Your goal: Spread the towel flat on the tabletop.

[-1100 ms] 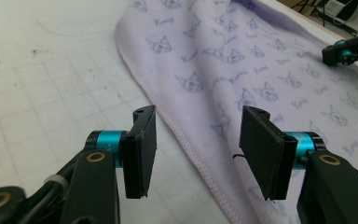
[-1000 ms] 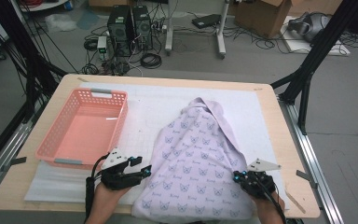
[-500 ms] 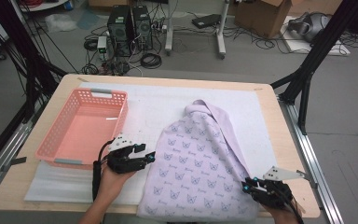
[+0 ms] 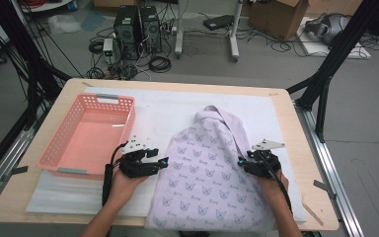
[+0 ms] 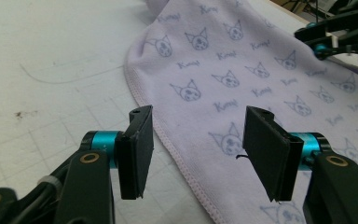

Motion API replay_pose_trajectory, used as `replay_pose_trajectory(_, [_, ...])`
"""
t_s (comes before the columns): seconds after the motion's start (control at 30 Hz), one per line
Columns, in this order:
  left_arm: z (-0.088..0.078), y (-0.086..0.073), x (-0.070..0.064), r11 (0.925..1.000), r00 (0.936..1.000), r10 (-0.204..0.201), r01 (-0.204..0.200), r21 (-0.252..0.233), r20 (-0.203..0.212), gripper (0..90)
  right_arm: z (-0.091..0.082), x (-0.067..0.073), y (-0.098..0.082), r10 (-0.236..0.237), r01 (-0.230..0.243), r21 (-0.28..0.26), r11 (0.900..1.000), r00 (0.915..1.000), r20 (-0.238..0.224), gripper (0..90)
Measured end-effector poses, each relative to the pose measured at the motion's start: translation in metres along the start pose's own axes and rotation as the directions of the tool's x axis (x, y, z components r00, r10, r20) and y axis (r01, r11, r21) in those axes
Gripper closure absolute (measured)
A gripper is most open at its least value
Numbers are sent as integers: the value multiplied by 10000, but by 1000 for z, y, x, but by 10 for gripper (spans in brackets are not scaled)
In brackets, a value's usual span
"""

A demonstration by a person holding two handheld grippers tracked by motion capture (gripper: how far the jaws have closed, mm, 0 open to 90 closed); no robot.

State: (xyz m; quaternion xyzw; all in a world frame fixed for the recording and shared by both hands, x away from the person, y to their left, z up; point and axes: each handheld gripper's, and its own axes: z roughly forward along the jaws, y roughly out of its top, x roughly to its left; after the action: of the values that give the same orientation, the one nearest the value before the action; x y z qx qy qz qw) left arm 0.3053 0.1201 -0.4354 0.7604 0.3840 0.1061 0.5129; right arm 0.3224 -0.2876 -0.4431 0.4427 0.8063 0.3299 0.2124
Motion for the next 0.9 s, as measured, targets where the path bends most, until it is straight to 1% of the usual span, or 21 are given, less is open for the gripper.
replay_pose_trajectory(0.03, [0, 0, 0, 10000, 10000, 51, -51, 31, 20, 434, 2, -2, 1, 39, -39, -83, 10000, 10000, -5, 645])
replay_pose_trajectory(0.07, [0, -1, -1, 10000, 10000, 56, -56, 27, 8, 434, 1, -3, 1, 85, -85, -49, 10000, 9999, 86, 735])
replay_pose_trajectory(0.1, [0, -1, -1, 10000, 10000, 53, -53, 32, -6, 434, 0, -4, 1, 30, -30, -12, 10000, 9998, 186, 837])
replay_pose_trajectory(0.13, [-1, -1, -1, 10000, 10000, 51, -51, 41, -37, 434, -2, -7, 1, 80, -80, -38, 10000, 9998, 160, 841])
replay_pose_trajectory(0.17, [-1, -2, -1, 10000, 10000, 41, -40, 36, -38, 434, -4, -9, 0, 186, -185, -29, 9998, 9996, 234, 846])
replay_pose_trajectory(0.2, [-1, -2, -1, 10000, 10000, 29, -29, 34, -23, 435, -8, -11, -2, 214, -213, -31, 9998, 9989, 415, 847])
replay_pose_trajectory(0.23, [-2, -2, -1, 10000, 10000, 28, -28, 6, -42, 435, -12, -14, -3, 285, -280, -88, 9996, 9977, 617, 847])
replay_pose_trajectory(0.3, [-2, -2, -1, 10000, 10000, 5, -5, -12, -78, 435, -21, -20, -7, 565, -557, -124, 9984, 9953, 793, 847])
replay_pose_trajectory(0.4, [-1, -3, -1, 10000, 10000, 7, -6, 46, -99, 435, -36, -32, -19, 464, -477, 74, 9988, 9909, 1266, 847])
replay_pose_trajectory(0.43, [-1, -4, 0, 10000, 10000, 27, -26, 57, -71, 435, -42, -37, -25, 432, -472, 240, 9986, 9883, 1466, 848])
replay_pose_trajectory(0.47, [-1, -4, 0, 10000, 9999, 56, -55, 72, -104, 435, -47, -41, -31, 434, -485, 283, 9984, 9866, 1573, 850])
replay_pose_trajectory(0.53, [-1, -5, 0, 10000, 9999, -41, 42, 68, -162, 435, -55, -46, -38, 573, -624, 259, 9977, 9846, 1649, 850])
replay_pose_trajectory(0.57, [-2, -5, 1, 9999, 9998, -56, 58, 91, -190, 435, -59, -48, -41, 662, -720, 269, 9970, 9825, 1741, 850])
replay_pose_trajectory(0.63, [-1, -5, 0, 10000, 9998, -47, 47, 25, -177, 435, -64, -50, -43, 685, -758, 298, 9967, 9781, 1967, 848])
replay_pose_trajectory(0.67, [-1, -5, 0, 10000, 9998, -39, 40, 40, -185, 435, -65, -51, -43, 793, -856, 247, 9960, 9786, 1898, 833])
replay_pose_trajectory(0.7, [-1, -4, 0, 10000, 9999, -19, 20, 57, -163, 435, -66, -51, -43, 856, -901, 169, 9958, 9798, 1810, 782])
replay_pose_trajectory(0.73, [0, -5, 0, 10000, 9999, -47, 49, 82, -150, 435, -65, -49, -42, 887, -886, -79, 9960, 9826, 1633, 699])
replay_pose_trajectory(0.77, [1, -4, 0, 9998, 9999, -121, 123, 132, -108, 435, -65, -47, -42, 915, -889, -241, 9958, 9840, 1527, 645])
replay_pose_trajectory(0.8, [3, -4, 1, 9996, 9998, -199, 199, 192, -18, 435, -65, -45, -40, 906, -853, -423, 9955, 9855, 1435, 616])
replay_pose_trajectory(0.9, [8, 1, 3, 9989, 9995, -325, 326, 325, -52, 435, -65, -40, -35, 774, -685, -769, 9947, 9898, 1199, 601])
